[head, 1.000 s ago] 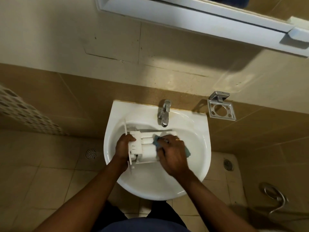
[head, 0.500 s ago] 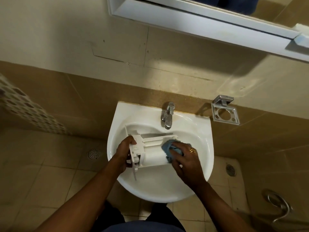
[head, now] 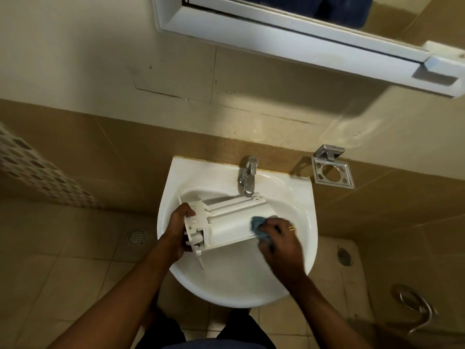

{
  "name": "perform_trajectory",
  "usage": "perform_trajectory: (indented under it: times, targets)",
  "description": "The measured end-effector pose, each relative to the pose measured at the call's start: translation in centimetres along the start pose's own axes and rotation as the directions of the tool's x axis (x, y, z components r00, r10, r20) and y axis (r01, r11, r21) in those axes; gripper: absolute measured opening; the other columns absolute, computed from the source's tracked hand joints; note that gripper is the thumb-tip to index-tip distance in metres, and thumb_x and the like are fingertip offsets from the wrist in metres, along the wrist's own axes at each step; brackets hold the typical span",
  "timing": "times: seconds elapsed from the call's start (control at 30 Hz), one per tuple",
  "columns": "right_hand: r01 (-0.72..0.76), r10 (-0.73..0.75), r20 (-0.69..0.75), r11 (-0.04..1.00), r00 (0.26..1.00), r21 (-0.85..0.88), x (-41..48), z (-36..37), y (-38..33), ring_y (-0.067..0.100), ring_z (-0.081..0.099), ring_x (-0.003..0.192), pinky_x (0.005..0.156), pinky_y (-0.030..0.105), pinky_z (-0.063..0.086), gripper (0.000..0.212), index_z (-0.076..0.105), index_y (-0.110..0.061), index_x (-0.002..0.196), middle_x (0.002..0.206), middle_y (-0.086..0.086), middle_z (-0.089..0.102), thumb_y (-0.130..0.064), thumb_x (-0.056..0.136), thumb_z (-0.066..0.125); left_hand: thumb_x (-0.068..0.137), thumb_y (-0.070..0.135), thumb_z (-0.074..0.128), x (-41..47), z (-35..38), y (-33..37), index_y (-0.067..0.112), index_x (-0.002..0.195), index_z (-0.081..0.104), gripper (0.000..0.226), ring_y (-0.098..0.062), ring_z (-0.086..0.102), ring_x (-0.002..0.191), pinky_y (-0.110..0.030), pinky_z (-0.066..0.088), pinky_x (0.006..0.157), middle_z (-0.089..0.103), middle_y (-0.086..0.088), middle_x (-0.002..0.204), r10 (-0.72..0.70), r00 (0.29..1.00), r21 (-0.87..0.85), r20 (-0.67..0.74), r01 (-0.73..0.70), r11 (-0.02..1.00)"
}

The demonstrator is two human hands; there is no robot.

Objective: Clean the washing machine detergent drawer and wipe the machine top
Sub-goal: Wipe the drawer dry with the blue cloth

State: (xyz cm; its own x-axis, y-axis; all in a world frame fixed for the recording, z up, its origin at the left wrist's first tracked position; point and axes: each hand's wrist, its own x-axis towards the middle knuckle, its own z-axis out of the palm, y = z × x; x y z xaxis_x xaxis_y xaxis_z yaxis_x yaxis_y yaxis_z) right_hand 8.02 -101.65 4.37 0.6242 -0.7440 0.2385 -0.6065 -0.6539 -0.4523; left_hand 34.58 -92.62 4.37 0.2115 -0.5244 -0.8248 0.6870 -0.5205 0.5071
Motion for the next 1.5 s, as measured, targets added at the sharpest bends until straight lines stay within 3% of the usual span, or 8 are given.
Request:
perform_trajectory:
  times: [0.2,0.33,0.5,0.63,0.87,1.17,1.4,1.5]
  targets:
    - [-0.195,0.195,-0.131,0.981,0.972,0.015,2.4,-2.7,1.5,0.026,0.057,0.105,0.084,0.039,0.053,0.032,0.069,-0.01,0.118,0.12,0.007,0.06,-0.02,0.09,0.056,0.062,0.021,0.058,-0.1,-0.3,-1.6,0.002,0.118,0.064,0.059,-0.034,0.062,0.072,-0.032,0.051,0.053,0.063,-0.024,0.098,0.144,0.987,-0.1,0.074,-0.136,0.986]
    - [-0.018,0.02,0.052,0.999,0.998,-0.033,2.6,0.1,-2.3,0.026,0.06,0.105,0.092,0.041,0.048,0.03,0.071,-0.016,0.115,0.115,0.004,0.068,-0.018,0.088,0.058,0.065,0.008,0.053,-1.5,1.8,-2.4,0.005,0.107,0.063,0.043,-0.03,0.06,0.06,-0.029,0.047,0.039,0.061,-0.019,0.084,0.302,0.941,-0.111,0.151,-0.287,0.951]
    - [-0.084,0.069,0.108,0.987,0.992,0.137,2.7,3.3,-7.7,0.022,0.057,0.114,0.102,0.039,0.047,0.031,0.067,-0.008,0.12,0.123,0.008,0.065,-0.009,0.092,0.055,0.067,0.004,0.052,-1.5,3.2,-3.2,0.006,0.11,0.067,0.046,-0.033,0.066,0.076,-0.036,0.052,0.059,0.07,-0.019,0.092,0.399,0.899,-0.071,0.181,-0.393,0.917]
    - [0.145,-0.139,0.172,0.989,0.975,-0.017,2.6,1.0,-5.7,0.023,0.058,0.113,0.098,0.04,0.046,0.035,0.07,-0.019,0.116,0.126,0.0,0.065,-0.01,0.083,0.063,0.056,0.011,0.055,-1.2,2.2,-2.9,0.004,0.106,0.068,0.052,-0.031,0.062,0.081,-0.035,0.05,0.063,0.069,-0.017,0.091,0.443,0.879,0.021,0.178,-0.453,0.891]
    - [-0.102,0.105,0.032,0.991,0.994,-0.089,3.5,0.3,-4.0,0.023,0.056,0.092,0.079,0.032,0.043,0.026,0.076,-0.024,0.102,0.099,0.001,0.058,-0.017,0.082,0.063,0.046,0.027,0.064,-0.8,2.1,-2.9,0.011,0.111,0.07,0.066,-0.033,0.062,0.085,-0.037,0.05,0.064,0.066,-0.019,0.097,0.465,0.868,0.1,0.171,-0.485,0.869]
    - [0.19,-0.187,0.191,0.982,0.964,0.003,1.2,-0.7,-3.7,0.021,0.052,0.12,0.102,0.037,0.04,0.029,0.07,-0.025,0.119,0.128,0.0,0.057,-0.021,0.092,0.061,0.054,0.013,0.058,-0.7,0.2,-1.8,0.01,0.108,0.07,0.056,-0.042,0.061,0.086,-0.043,0.051,0.067,0.065,-0.03,0.098,0.493,0.848,0.021,0.198,-0.506,0.862]
    - [-0.407,0.407,-0.009,0.914,0.914,-0.001,2.0,-1.1,0.0,0.028,0.064,0.092,0.071,0.029,0.049,0.04,0.072,-0.018,0.114,0.109,0.004,0.062,-0.036,0.088,0.046,0.045,0.024,0.061,-0.6,-0.3,-2.2,0.015,0.127,0.066,0.083,-0.032,0.062,0.095,-0.037,0.05,0.071,0.07,-0.016,0.108,0.518,0.813,0.21,0.265,-0.573,0.792]
    - [-0.313,0.307,0.116,0.949,0.945,0.044,4.3,0.0,-1.9,0.02,0.065,0.095,0.081,0.029,0.052,0.033,0.075,-0.03,0.11,0.106,-0.004,0.066,-0.032,0.086,0.053,0.043,0.03,0.06,-0.8,0.4,-2.1,0.017,0.132,0.063,0.089,-0.028,0.063,0.099,-0.037,0.05,0.075,0.069,-0.013,0.113,0.522,0.782,0.263,0.341,-0.613,0.746]
